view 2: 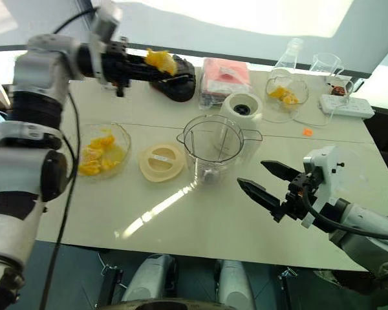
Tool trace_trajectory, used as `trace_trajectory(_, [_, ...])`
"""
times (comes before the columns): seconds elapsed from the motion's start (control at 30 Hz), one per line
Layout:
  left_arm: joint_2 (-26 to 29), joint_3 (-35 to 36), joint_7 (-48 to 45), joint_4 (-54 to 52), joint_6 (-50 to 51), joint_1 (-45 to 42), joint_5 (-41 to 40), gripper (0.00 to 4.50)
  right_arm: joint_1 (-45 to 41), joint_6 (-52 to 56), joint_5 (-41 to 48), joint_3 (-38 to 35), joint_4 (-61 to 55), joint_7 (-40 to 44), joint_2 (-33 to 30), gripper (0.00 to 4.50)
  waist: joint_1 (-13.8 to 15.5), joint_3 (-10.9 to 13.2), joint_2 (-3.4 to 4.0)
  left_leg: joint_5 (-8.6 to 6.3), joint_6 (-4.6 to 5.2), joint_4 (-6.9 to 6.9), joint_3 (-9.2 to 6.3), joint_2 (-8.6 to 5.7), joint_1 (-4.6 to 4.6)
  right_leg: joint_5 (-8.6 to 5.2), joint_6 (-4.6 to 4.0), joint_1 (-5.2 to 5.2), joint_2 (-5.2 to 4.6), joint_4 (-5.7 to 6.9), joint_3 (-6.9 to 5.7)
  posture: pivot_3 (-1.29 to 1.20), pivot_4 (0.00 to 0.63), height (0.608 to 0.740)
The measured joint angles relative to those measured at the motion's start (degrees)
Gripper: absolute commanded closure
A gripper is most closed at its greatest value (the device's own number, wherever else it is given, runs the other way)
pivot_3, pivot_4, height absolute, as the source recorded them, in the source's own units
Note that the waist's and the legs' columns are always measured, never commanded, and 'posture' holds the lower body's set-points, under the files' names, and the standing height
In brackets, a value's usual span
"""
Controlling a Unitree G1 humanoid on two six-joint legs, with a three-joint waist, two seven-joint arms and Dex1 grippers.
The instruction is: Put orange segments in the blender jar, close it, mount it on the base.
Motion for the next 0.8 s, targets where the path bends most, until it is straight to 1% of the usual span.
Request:
trace_trajectory(0.13, [-5.20,-2.69,0.26,1.17,-0.19,-0.10,0.60,3.71,1.97,-0.20,-1.53,-0.34,-1.59,-1.64,2.61,0.10,-0.09,0.01,0.01,0.00,0.00,-0.01,-0.14,0.13,0.00,-0.01,-0.03,-0.03,0.19,0.06,0.00,0.00,0.150,0.740])
trace_trajectory(0.23, [-8.19,-6.64,0.54,1.07,-0.16,-0.14,2.69,3.71,2.54,-1.14,-1.85,-0.36,-2.97,-3.73,5.06,0.10,0.32,0.00,0.03,0.00,0.00,-0.01,-0.14,0.13,0.00,-0.01,-0.04,-0.03,0.20,0.06,0.03,0.00,0.150,0.740])
trace_trajectory(0.3, [-8.54,-8.55,-0.13,0.90,-0.03,-0.09,3.89,3.71,3.49,-1.24,-2.62,-0.36,-4.04,-4.52,6.12,0.10,0.27,0.00,0.03,0.00,0.00,-0.01,-0.13,0.13,0.00,-0.01,-0.06,-0.04,0.20,0.04,0.04,0.00,0.150,0.740])
trace_trajectory(0.47, [-8.48,-10.47,-2.05,-0.74,-0.46,0.87,5.08,3.71,3.82,-1.64,-3.93,-0.05,-4.37,-5.55,7.19,0.10,0.40,0.00,0.04,0.00,0.00,0.00,-0.12,0.15,-0.01,-0.12,-0.24,-0.05,0.19,0.03,0.07,0.00,0.150,0.740])
trace_trajectory(0.57, [-8.42,-11.59,-2.49,-1.36,-2.17,2.43,6.34,2.90,3.05,-1.94,-4.76,0.67,-4.35,-5.77,7.48,0.10,0.43,-0.01,0.05,0.00,0.00,0.00,-0.12,0.14,-0.02,-0.12,-0.25,-0.05,0.18,0.02,0.07,0.00,0.150,0.740])
trace_trajectory(0.7, [-8.27,-12.35,-2.00,-2.73,-2.78,2.78,6.64,0.79,1.31,-2.28,-5.61,1.60,-4.27,-5.86,7.80,0.10,0.47,0.00,0.05,0.00,0.00,0.00,-0.14,0.14,-0.03,-0.12,-0.25,-0.05,0.18,0.02,0.07,0.00,0.150,0.740])
trace_trajectory(0.73, [-8.29,-12.30,-1.56,-3.08,-2.77,2.78,6.60,0.33,1.28,-2.28,-5.66,1.90,-4.26,-5.86,7.85,0.10,0.48,0.00,0.05,0.00,0.00,0.00,-0.14,0.14,-0.03,-0.12,-0.24,-0.05,0.18,0.01,0.07,0.00,0.150,0.740])
trace_trajectory(0.8, [-8.30,-12.10,-0.77,-3.11,-2.64,2.78,6.43,0.33,1.29,-2.28,-6.00,2.24,-4.23,-5.81,7.89,0.10,0.44,0.00,0.05,0.00,0.00,0.00,-0.14,0.14,-0.03,-0.12,-0.24,-0.05,0.18,0.01,0.07,0.00,0.150,0.740])
